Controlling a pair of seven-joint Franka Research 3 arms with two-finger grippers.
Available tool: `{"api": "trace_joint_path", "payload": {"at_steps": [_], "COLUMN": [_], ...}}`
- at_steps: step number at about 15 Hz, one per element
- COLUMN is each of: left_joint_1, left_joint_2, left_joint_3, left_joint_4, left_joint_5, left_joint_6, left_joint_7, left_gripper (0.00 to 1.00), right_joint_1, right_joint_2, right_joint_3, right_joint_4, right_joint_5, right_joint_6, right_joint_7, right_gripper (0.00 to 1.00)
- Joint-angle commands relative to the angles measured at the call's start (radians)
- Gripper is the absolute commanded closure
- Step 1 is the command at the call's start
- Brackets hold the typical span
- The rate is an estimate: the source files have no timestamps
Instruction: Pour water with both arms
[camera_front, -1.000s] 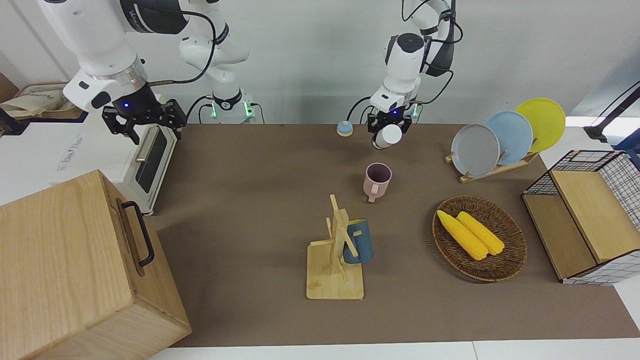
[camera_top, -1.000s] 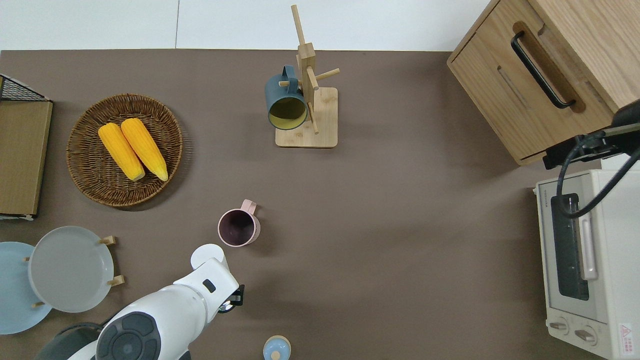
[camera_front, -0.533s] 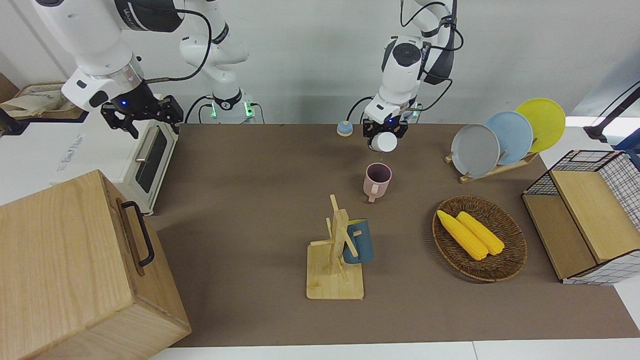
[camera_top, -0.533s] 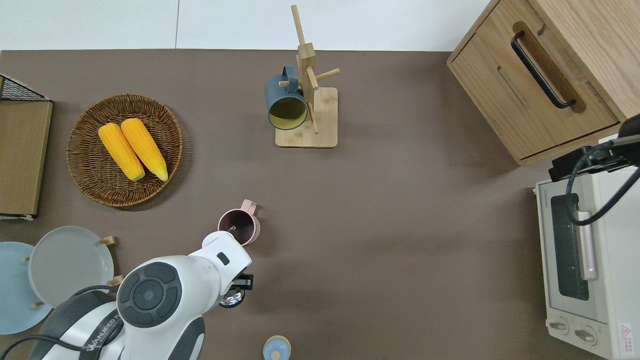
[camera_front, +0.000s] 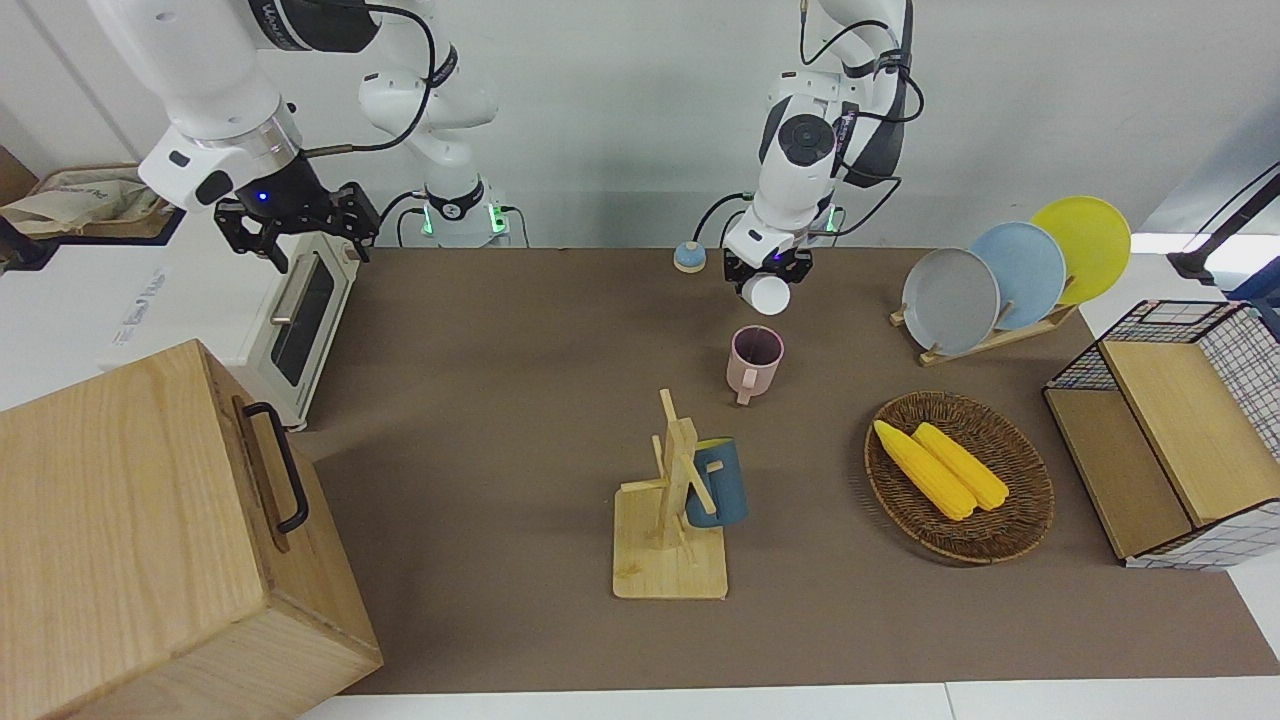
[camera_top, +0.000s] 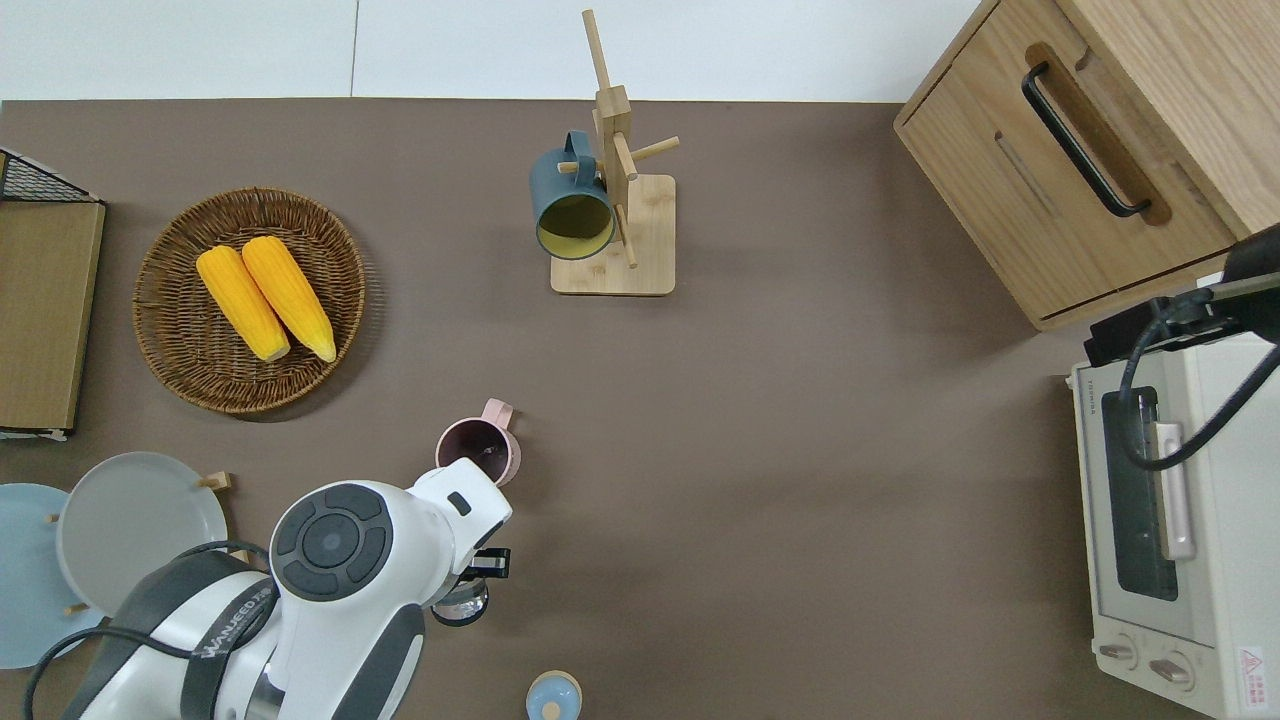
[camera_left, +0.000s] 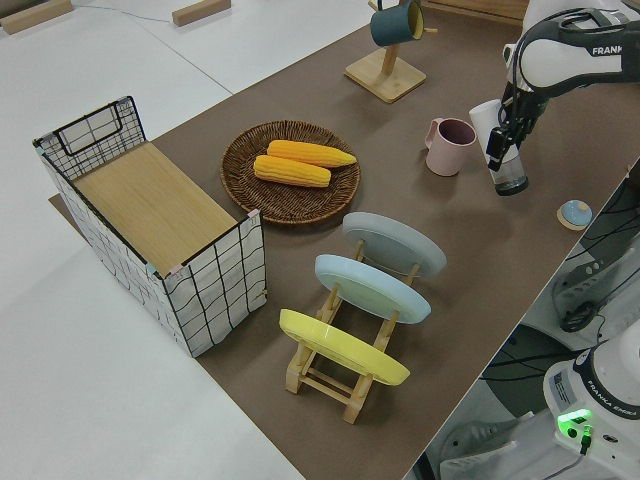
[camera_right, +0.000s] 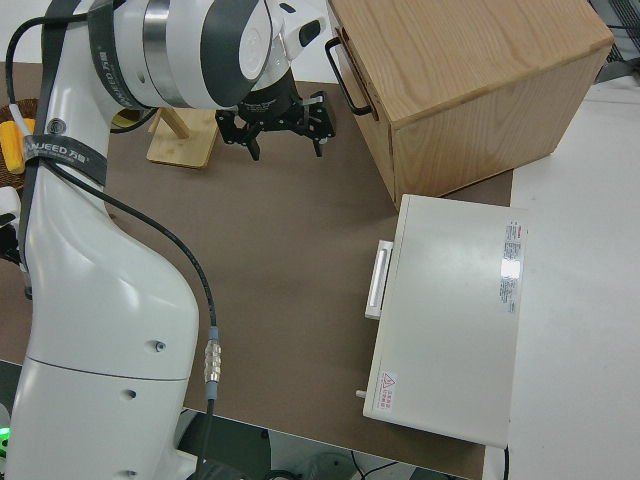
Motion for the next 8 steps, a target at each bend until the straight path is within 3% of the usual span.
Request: {"api": "trace_joint_path", "payload": {"at_steps": [1, 8], "left_joint_1": [0.004, 0.006], "left_joint_2": [0.012, 0.017], "left_joint_3": [0.002, 0.005], "left_joint_4": [0.047, 0.064], "left_joint_5": [0.056, 0.057], "left_joint_6": [-0.054, -0.085], "left_joint_7": [-0.025, -0.023], "left_gripper": [1.00, 1.00], "right_joint_1": [-0.004, -0.004], "right_joint_2": [-0.035, -0.036], "right_joint_3": [0.005, 0.005], "right_joint_4": [-0.023, -0.023], "right_joint_5": [0.008, 0.020], "right_joint_6": [0.004, 0.004], "right_joint_7": [-0.012, -0.012], "right_gripper": [0.013, 0.011]}}
